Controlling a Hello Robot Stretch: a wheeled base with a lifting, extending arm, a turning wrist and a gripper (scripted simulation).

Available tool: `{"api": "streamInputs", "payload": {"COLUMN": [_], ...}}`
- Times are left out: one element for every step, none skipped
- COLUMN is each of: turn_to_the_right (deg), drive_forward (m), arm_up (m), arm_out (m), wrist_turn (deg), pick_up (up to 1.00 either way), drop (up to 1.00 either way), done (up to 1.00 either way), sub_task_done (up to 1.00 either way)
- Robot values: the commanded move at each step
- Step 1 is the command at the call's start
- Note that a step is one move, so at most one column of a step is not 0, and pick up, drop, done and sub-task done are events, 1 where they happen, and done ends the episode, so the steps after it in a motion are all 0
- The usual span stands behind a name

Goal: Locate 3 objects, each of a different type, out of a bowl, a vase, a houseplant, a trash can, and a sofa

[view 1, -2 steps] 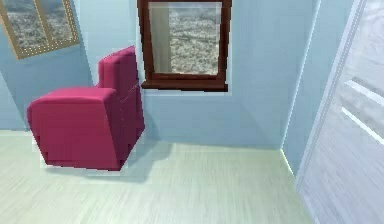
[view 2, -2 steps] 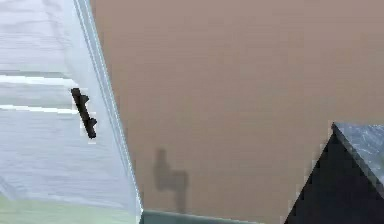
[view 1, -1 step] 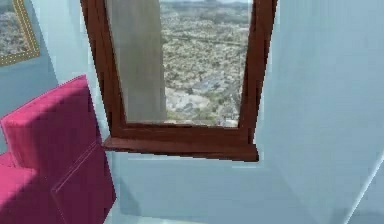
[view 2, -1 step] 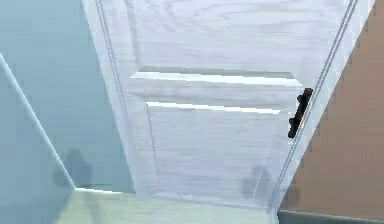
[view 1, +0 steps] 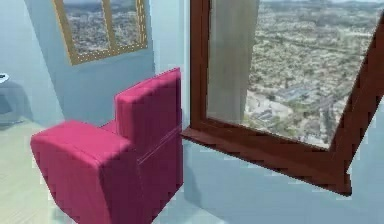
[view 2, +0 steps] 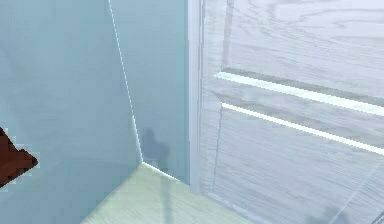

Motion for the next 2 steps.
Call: {"api": "streamInputs", "payload": {"turn_to_the_right": [0.0,0.0], "drive_forward": [0.05,0.00], "arm_up": [0.00,0.00], "arm_out": [0.00,0.00], "wrist_turn": [0.0,0.0], "pick_up": [0.00,0.00], "drop": [0.00,0.00], "done": [0.00,1.00], "sub_task_done": [0.00,0.00]}}
